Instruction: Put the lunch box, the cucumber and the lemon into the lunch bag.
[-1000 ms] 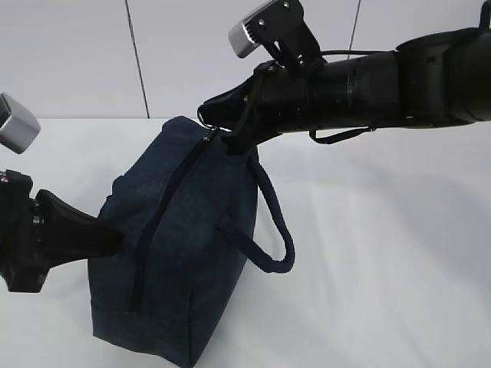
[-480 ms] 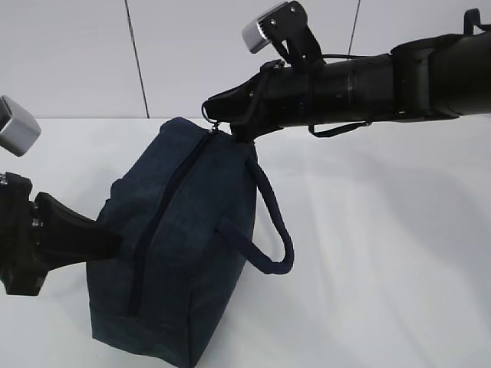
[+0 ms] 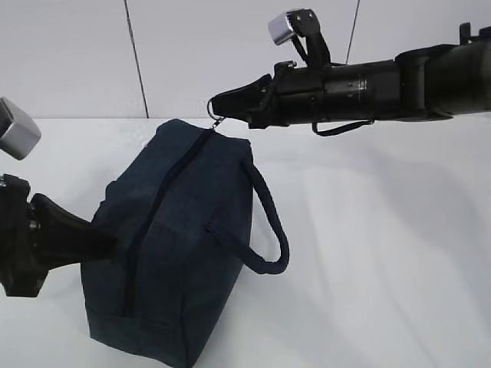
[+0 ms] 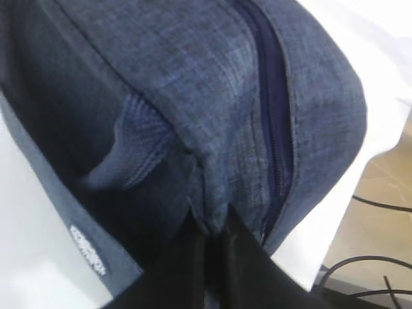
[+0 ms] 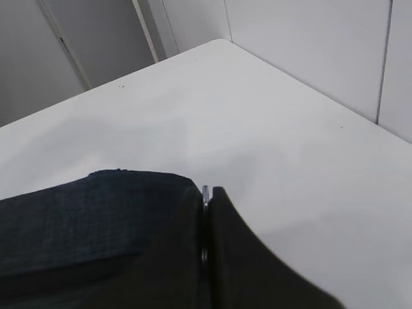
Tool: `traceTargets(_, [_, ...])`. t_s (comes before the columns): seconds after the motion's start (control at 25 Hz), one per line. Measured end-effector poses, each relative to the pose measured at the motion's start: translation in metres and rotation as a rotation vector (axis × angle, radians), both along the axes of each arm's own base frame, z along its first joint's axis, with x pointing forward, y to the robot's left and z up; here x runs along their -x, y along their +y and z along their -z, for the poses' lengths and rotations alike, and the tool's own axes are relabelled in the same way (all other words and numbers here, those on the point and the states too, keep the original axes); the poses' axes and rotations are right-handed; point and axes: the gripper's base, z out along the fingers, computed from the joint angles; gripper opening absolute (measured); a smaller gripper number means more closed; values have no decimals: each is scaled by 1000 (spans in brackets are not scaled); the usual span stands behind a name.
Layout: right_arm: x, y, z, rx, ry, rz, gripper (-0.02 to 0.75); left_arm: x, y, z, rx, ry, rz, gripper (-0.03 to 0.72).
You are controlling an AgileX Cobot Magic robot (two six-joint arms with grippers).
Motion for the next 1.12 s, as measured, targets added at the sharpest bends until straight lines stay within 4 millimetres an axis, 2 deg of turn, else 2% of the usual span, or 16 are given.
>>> traceTargets(0.24, [-8,4,20,-20,56,-25,8,-4,8,5,-84,10,-84,-6])
traceTargets(0.36, [-11,5,22,-31,63,-37,8,-7,12,7,-122,14,-138,-6])
traceTargets(0.6, [-12,4,23,-36,66,-36,8,-10,18,8,-157,11,-211,-6])
traceTargets(0.84, [-17,-5,18,-62,62,-35,8,-11,19,10,-167,27,-222,-6])
traceTargets(1.12, [-22,-6,12,-58,38,-33,8,-11,18,11,-170,32,-218,-6])
